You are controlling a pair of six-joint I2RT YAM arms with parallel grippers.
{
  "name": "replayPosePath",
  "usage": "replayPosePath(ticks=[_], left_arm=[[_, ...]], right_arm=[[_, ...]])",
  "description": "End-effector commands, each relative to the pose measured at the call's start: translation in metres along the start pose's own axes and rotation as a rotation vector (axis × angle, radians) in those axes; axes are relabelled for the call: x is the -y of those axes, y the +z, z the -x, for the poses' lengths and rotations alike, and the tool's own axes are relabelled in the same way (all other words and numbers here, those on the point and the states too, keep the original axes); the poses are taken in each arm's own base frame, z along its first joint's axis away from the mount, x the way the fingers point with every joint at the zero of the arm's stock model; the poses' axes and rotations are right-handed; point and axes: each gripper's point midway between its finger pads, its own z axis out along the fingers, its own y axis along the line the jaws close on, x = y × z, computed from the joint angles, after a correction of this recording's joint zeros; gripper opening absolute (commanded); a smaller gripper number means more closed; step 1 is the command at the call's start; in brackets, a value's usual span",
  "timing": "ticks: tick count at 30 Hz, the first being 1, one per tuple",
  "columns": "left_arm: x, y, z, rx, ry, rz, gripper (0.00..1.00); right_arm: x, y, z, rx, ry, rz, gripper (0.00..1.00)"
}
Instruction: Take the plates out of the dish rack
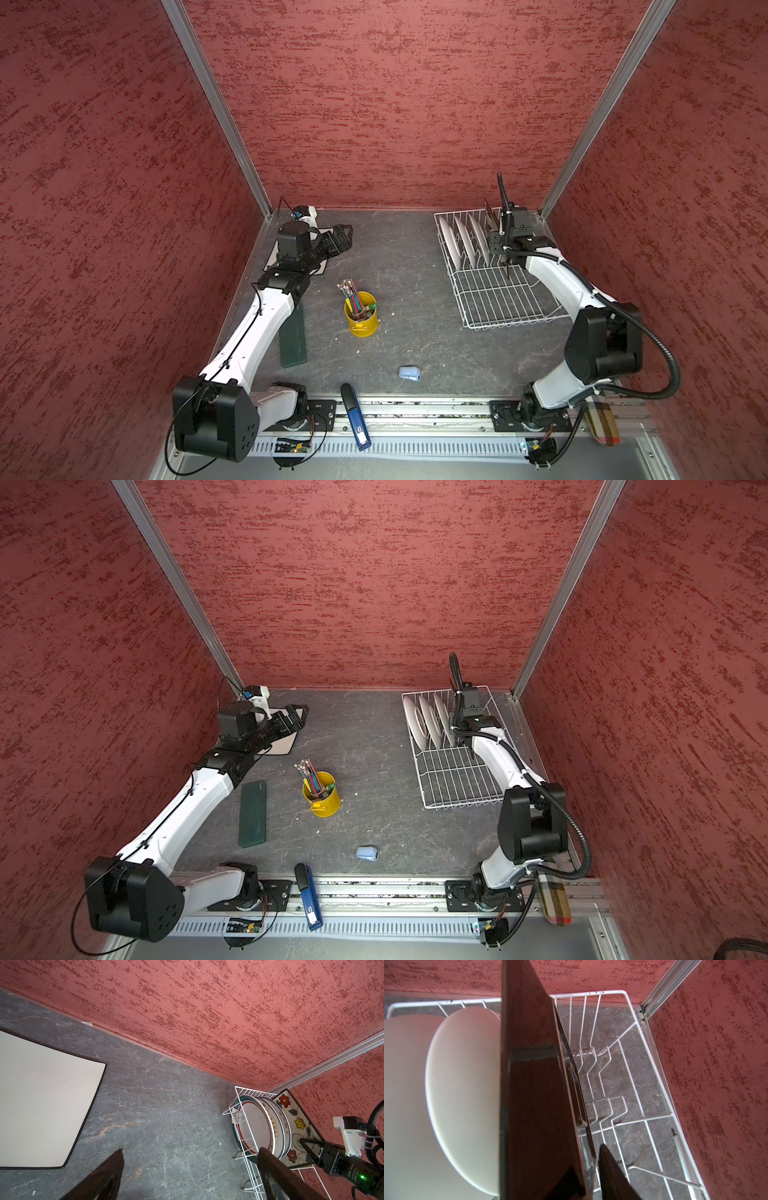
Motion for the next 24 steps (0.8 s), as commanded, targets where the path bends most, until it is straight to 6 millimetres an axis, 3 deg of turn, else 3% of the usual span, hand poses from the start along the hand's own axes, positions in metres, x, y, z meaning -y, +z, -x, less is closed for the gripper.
replayPosePath(ticks=[1, 15, 21, 24], left_arm=[[0.008, -0.005, 0.01, 0.027, 0.022, -0.007, 1.0], [0.007, -0.007, 0.012, 0.032, 0.037, 0.002, 0.99], [0.005, -0.008, 0.011, 0.033, 0.043, 0.014, 1.0], [0.006, -0.009, 0.012, 0.034, 0.045, 0.012, 0.99]], right_arm=[[0.007, 0.004, 0.0, 0.022, 0.006, -0.038, 0.33], [0.011, 0.0, 0.007, 0.071, 0.039, -0.067, 0.17], [0.01, -0.004, 0.01, 0.095, 0.027, -0.076, 0.0], [0.011, -0.007, 0.013, 0.106, 0.021, -0.085, 0.0]])
